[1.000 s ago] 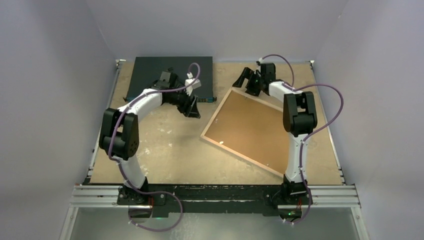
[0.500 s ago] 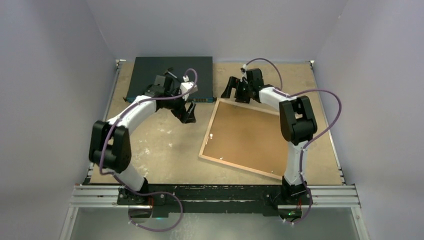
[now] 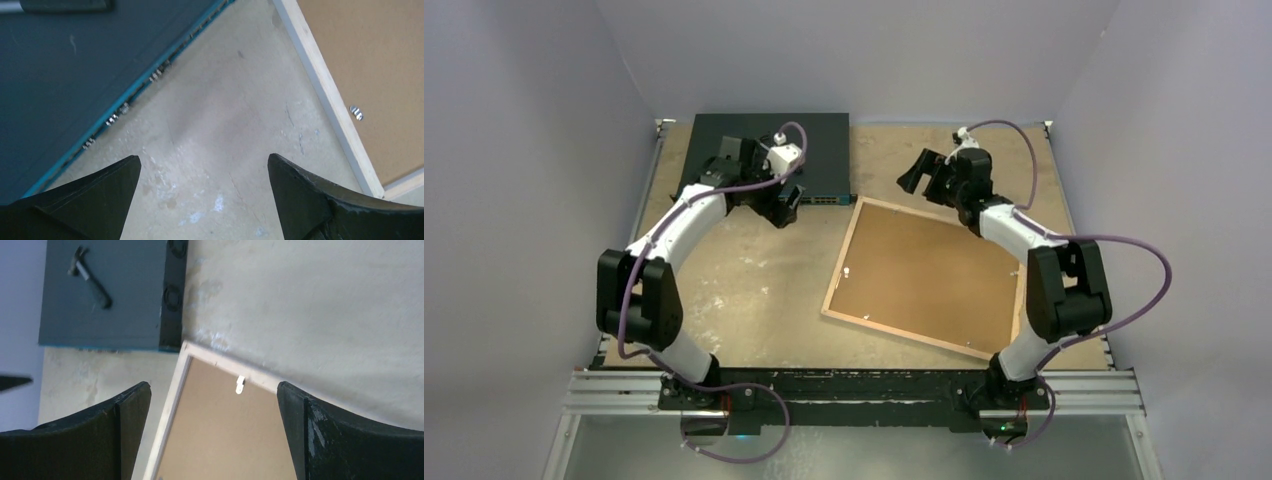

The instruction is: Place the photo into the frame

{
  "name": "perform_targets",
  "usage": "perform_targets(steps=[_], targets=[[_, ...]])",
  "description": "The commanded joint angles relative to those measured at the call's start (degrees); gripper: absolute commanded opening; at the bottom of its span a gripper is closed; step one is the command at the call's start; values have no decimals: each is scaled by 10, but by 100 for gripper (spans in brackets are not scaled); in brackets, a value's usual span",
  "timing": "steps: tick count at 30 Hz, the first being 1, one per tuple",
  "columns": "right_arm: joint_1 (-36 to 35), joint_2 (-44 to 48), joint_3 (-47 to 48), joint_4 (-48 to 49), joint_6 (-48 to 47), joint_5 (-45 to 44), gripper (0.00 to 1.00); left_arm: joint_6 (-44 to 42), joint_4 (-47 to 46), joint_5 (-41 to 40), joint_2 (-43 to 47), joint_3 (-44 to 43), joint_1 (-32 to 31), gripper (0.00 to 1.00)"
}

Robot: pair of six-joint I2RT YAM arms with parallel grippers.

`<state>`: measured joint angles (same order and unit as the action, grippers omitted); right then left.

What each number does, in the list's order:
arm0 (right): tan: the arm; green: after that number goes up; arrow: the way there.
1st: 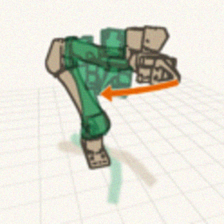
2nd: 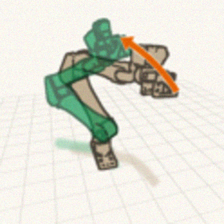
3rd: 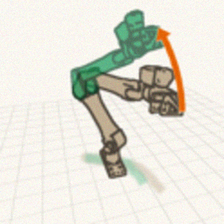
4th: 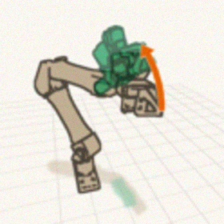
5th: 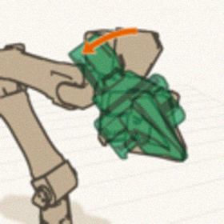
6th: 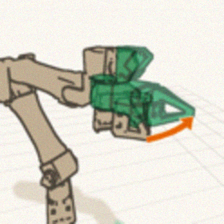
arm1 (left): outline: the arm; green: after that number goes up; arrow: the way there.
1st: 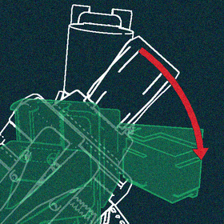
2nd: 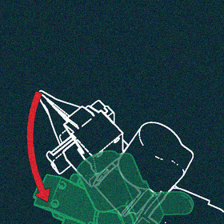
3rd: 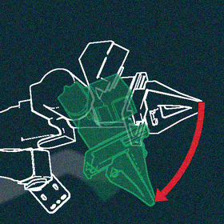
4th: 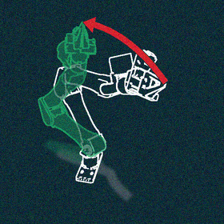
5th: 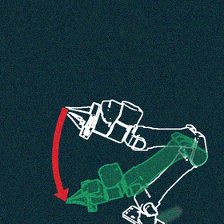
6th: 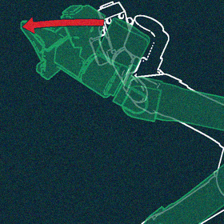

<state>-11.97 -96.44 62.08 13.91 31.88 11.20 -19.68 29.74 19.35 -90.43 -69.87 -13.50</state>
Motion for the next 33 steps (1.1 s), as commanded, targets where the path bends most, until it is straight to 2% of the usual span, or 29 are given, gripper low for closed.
perform_targets(steps=[1, 2, 3, 4, 6, 8, 10, 12, 15, 17, 20, 24, 28, 33], targets=[[3, 75, -72, 102, 48, 44, 99, -10, 88, 66, -75, -81, 15, 98], [27, 66, -81, 128, 77, 101, 99, -9, 89, 96, -80, -76, 21, 98], [51, 48, -81, 136, 100, 193, 99, 7, 48, 79, -72, -55, 17, 98], [61, 25, -70, 120, 96, 214, 99, 27, -1, 42, -40, -27, 12, 99], [27, 30, -48, 52, 48, 130, 99, 55, -79, -22, 8, 32, 4, 99], [-32, 53, -50, 24, 21, 47, 99, 66, -106, -53, 38, 43, 4, 100], [-62, 60, -63, 22, 17, 23, 99, 87, -122, -95, 43, 48, 5, 100], [-80, 64, -82, 32, 23, 19, 99, 121, -99, -147, 27, 28, 11, 100], [-125, 76, -104, 44, 27, -7, 99, 111, -51, -41, -1, 0, 60, 99], [-162, 72, -106, 32, 28, -33, 99, 113, -76, -38, 10, 28, 67, 99], [-202, 59, -120, 36, 48, -42, 99, 114, -123, -43, 45, 76, 53, 100], [-229, 52, -149, 76, 68, -34, 99, 136, -89, 48, 31, 94, 32, 100], [-241, 46, -164, 106, 71, -10, 99, 152, -109, 97, 20, 135, -14, 95], [-249, 56, -193, 137, 69, 22, 97, 185, -134, 155, -43, 152, -51, 84]])
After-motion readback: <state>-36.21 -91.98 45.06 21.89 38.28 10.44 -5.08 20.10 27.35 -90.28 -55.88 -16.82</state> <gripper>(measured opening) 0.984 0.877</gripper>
